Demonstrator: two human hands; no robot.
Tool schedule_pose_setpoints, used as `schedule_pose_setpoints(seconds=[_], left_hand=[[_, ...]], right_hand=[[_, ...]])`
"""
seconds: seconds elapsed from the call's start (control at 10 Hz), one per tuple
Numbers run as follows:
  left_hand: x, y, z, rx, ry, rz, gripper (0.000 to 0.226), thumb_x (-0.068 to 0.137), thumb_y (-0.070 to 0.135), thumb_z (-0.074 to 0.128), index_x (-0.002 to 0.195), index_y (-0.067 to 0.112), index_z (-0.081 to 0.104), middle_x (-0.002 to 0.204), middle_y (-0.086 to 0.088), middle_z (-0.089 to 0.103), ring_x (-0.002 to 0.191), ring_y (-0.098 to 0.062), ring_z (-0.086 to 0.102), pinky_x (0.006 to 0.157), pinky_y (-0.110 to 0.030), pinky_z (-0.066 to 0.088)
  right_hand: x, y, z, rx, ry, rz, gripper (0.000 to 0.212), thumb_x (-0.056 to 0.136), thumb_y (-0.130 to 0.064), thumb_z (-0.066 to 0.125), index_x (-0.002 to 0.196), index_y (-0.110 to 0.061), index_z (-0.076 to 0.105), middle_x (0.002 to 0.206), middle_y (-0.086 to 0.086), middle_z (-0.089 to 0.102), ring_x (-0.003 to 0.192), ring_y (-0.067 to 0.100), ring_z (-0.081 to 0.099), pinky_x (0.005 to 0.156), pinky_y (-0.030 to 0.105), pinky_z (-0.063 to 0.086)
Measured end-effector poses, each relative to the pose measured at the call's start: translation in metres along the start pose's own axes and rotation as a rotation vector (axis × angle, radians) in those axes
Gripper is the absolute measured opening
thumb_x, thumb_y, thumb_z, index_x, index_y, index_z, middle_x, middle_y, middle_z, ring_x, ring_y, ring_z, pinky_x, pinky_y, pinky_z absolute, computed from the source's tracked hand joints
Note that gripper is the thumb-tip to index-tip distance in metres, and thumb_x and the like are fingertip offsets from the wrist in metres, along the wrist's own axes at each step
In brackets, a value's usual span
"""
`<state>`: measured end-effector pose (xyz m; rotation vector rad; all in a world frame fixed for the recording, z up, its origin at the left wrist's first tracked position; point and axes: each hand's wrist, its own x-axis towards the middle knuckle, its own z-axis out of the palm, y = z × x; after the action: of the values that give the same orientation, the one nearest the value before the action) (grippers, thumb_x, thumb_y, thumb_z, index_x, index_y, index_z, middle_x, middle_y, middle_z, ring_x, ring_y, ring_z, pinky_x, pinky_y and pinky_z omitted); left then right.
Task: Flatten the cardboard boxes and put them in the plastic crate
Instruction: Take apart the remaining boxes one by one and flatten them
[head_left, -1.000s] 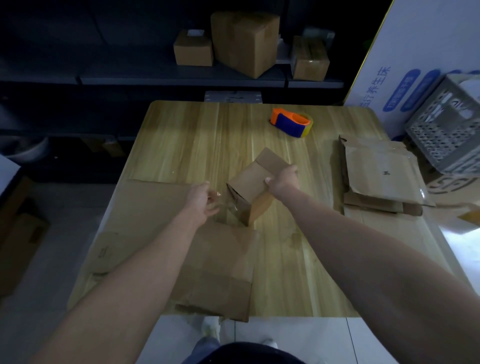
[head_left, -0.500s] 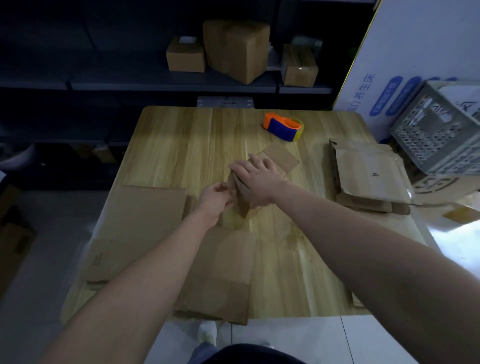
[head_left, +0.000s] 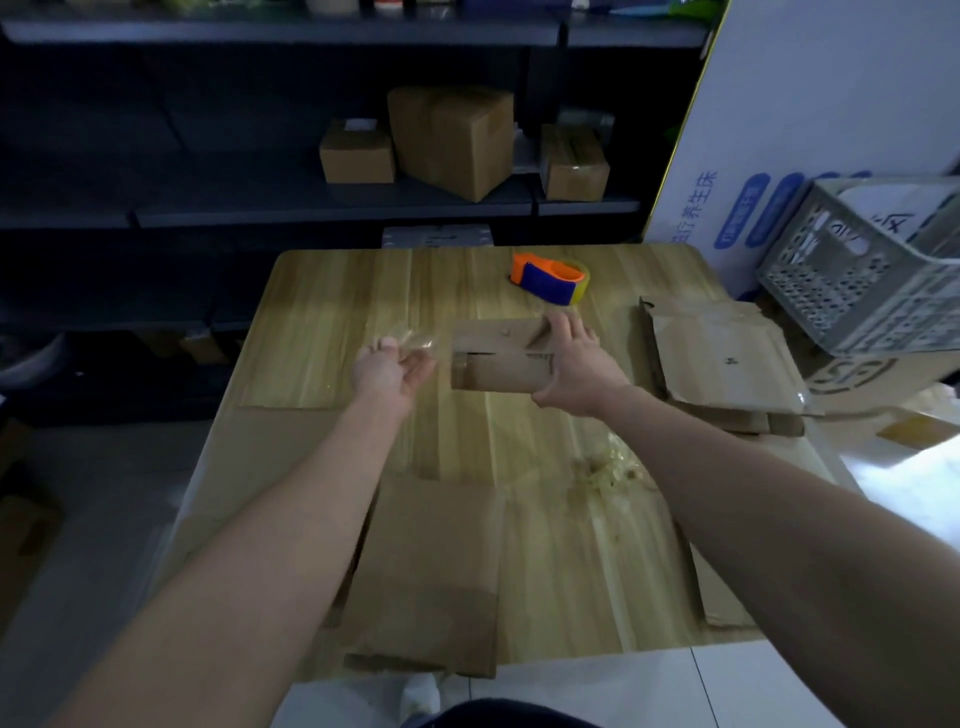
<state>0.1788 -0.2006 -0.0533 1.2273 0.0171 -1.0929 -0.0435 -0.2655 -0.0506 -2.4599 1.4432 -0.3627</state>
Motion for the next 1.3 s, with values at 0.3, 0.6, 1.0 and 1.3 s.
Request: schedule_pose_setpoints(seconds=[0.3,0.6,1.0,1.3], left_hand=[[0.004,-0.002,-0.001,-0.016,0.300,0.062,0.027,0.096,0.006,0.049,0.123,0.005,0.052,0.123,-0.010,0.054,0.092,-0.017,0.061,0.075,-0.028,0.059],[0.013,-0.008,0.005,1.209,0.511,0.302,0.044,0.095,0.020,0.035,0.139,0.016,0.040,0.141,-0.006,0.043,0.135,-0.017,0.034,0.110,-0.030,0.027],[-0.060,-0.172,0.094,0.756,-0.360,0.167,0.019,0.079,-0.009,0.064,0.085,0.007,0.057,0.081,-0.009,0.059,0.070,-0.017,0.056,0.064,-0.024,0.052],[-0.054,-0.242,0.079,1.613,-0.695,0.093,0.068,0.075,0.019,0.078,0.137,0.014,0.049,0.131,-0.009,0.053,0.120,-0.023,0.050,0.102,-0.030,0.040]], right_hand=[[-0.015,0.033,-0.009,0.110,-0.027,0.176,0.090,0.057,-0.020,0.085,0.126,-0.021,0.028,0.122,0.000,0.030,0.104,0.022,0.047,0.081,0.035,0.053],[-0.037,0.087,-0.037,0.316,0.131,0.478,0.089,0.059,-0.018,0.083,0.128,-0.011,0.027,0.126,0.006,0.029,0.101,0.020,0.043,0.075,0.028,0.044],[-0.047,0.122,-0.071,0.491,0.405,0.587,0.093,0.064,-0.024,0.080,0.134,-0.015,0.020,0.125,0.001,0.024,0.099,0.014,0.036,0.081,0.024,0.036],[-0.074,0.143,-0.064,0.473,0.324,0.508,0.092,0.059,-0.023,0.080,0.131,-0.015,0.023,0.116,-0.002,0.025,0.105,0.019,0.040,0.078,0.029,0.043]])
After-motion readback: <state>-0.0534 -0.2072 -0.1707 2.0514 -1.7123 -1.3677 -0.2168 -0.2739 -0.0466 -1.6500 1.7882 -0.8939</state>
